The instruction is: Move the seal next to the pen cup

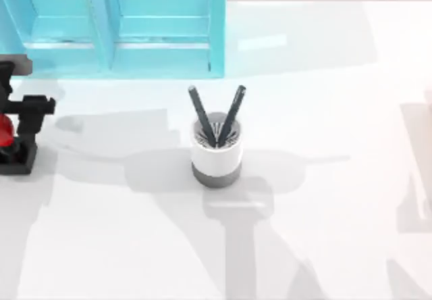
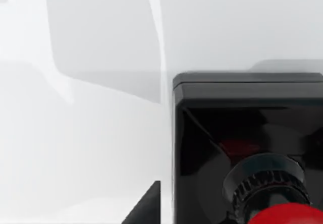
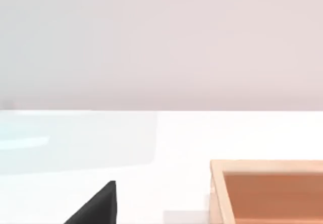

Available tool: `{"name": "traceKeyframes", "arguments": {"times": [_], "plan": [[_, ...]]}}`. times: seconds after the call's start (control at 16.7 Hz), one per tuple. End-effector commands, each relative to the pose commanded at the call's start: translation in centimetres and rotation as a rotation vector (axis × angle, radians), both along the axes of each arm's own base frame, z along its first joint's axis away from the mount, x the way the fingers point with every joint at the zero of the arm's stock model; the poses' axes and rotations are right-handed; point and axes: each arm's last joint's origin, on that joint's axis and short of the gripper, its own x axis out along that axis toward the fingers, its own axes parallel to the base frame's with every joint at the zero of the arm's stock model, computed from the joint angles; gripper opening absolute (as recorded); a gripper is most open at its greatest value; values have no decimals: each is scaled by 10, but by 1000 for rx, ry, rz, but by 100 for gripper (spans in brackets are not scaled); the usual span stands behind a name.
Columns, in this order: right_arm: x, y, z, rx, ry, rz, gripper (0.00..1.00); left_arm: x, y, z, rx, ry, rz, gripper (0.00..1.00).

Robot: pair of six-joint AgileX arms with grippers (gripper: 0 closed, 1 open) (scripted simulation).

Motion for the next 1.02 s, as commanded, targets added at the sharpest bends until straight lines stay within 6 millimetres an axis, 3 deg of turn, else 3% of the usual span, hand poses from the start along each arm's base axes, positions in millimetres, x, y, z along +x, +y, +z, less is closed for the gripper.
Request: {"name": "traceKeyframes", "arguments": {"times": [0.42, 1.02], "plan": [[0, 0, 0, 0, 0, 0, 100, 0, 0, 0, 0, 0, 0, 2], [0, 0, 0, 0, 0, 0, 100, 0, -2, 1, 0, 0, -3, 0]]}}
